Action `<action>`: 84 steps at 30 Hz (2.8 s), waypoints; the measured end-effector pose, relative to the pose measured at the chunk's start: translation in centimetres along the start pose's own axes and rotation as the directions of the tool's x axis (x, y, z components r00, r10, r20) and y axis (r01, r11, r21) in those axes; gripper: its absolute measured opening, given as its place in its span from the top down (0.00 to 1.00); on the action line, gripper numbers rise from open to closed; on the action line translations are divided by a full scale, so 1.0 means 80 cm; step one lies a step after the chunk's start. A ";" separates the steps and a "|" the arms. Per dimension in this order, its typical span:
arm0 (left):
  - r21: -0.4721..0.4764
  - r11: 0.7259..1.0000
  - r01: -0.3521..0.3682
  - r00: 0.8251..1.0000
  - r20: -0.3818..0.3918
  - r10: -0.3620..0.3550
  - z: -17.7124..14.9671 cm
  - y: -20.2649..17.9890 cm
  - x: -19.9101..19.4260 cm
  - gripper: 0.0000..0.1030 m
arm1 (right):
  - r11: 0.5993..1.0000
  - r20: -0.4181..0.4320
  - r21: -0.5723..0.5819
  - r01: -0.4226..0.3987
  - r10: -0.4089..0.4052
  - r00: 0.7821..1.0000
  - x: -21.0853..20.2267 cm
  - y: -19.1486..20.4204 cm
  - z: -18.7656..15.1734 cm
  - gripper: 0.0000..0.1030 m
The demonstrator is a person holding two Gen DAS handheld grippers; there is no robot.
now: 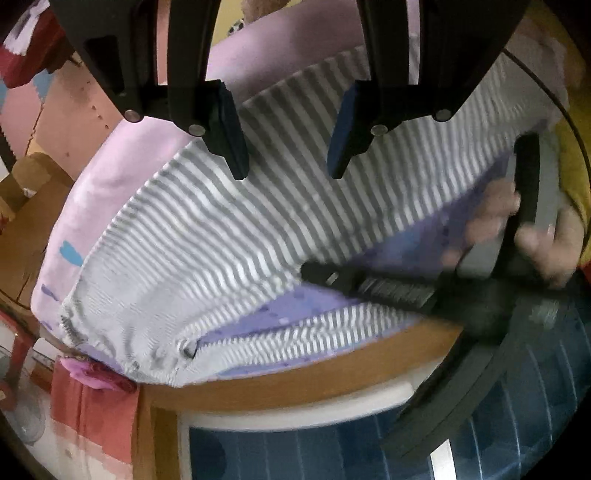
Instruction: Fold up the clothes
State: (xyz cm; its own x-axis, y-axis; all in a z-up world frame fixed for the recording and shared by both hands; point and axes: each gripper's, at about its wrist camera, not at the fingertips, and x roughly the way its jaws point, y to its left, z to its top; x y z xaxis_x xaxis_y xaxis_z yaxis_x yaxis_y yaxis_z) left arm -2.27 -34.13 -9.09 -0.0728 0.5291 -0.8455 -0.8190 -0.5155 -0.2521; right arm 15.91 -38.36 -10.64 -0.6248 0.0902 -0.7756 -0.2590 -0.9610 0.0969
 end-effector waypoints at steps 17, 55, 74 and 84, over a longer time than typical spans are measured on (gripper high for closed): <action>-0.103 0.994 -0.035 0.996 0.077 0.043 0.034 0.006 -0.010 0.66 | 0.990 0.001 -0.027 -0.136 0.136 0.991 -0.007 -0.034 0.009 0.56; -0.140 0.977 -0.159 0.982 0.078 0.171 0.159 -0.119 0.121 0.45 | 0.974 -0.011 -0.214 -0.074 0.073 0.997 0.103 -0.411 0.210 0.54; -0.326 0.931 -0.163 0.977 0.076 0.198 0.194 -0.182 0.135 0.45 | 0.888 -0.081 0.367 -0.276 0.326 0.942 0.148 -0.630 0.350 0.48; -0.449 0.866 -0.220 0.966 0.022 0.256 0.214 -0.217 0.165 0.45 | 0.915 -0.151 0.290 -0.280 0.332 0.931 0.175 -0.657 0.371 0.94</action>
State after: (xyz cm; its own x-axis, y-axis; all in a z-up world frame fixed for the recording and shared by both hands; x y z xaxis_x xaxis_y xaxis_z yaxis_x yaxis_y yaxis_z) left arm 1.20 -6.65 -7.81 -0.2926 0.3937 -0.8714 -0.4382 -0.8652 -0.2438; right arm -1.11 21.20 -8.09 -0.5568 -0.2749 -0.7838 -0.2760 -0.8288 0.4867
